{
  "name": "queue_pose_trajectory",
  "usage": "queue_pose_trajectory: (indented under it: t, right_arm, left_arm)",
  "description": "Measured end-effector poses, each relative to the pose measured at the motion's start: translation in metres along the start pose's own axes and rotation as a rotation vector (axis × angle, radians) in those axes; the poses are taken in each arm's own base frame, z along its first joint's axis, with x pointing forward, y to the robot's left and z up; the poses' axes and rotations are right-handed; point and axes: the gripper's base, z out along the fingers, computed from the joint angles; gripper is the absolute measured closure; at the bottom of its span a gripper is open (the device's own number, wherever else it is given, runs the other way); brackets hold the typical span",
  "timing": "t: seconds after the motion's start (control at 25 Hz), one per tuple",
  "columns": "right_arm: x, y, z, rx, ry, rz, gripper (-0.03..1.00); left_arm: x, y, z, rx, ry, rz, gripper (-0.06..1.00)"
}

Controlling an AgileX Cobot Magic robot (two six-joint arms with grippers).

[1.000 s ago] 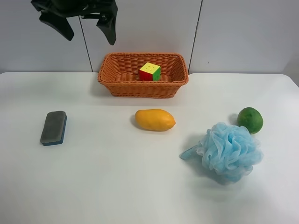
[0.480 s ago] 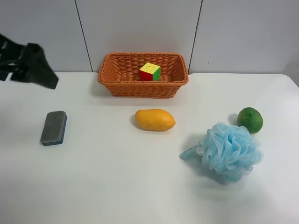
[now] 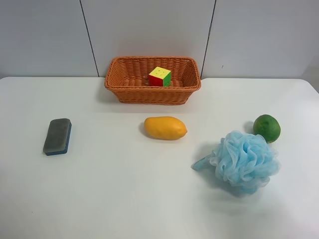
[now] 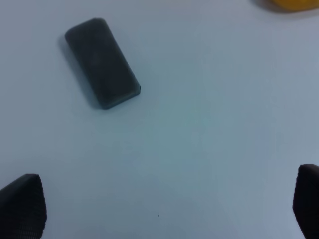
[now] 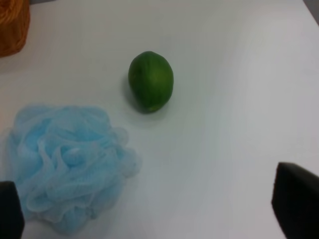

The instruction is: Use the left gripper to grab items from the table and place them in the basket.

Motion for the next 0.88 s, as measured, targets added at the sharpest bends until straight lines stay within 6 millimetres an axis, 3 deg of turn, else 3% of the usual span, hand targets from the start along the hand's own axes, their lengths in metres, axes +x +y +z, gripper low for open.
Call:
queue_pose_trajectory:
  t: [0.2,0.36,0.64,0.88]
  right_arm:
    - [0.0,0.0,0.0,0.0,0.0,0.0,-0.02]
    - [0.0,0.0,0.0,0.0,0.0,0.0,-0.02]
    - [0.0,0.0,0.0,0.0,0.0,0.0,-0.02]
    - [0.0,0.0,0.0,0.0,0.0,0.0,-0.02]
  left_arm:
    - [0.029,0.007,-0.001,-0.029,-0.048,-0.05,-0.05]
    - [0.053,0.012,-0.013,-0.112,-0.116,-0.085,-0.05]
    - [0.074,0.006,-0.035,-0.222,-0.286,-0.065,-0.05]
    - [0.078,0.001,-0.038,-0.223,-0.318,-0.049,-0.05]
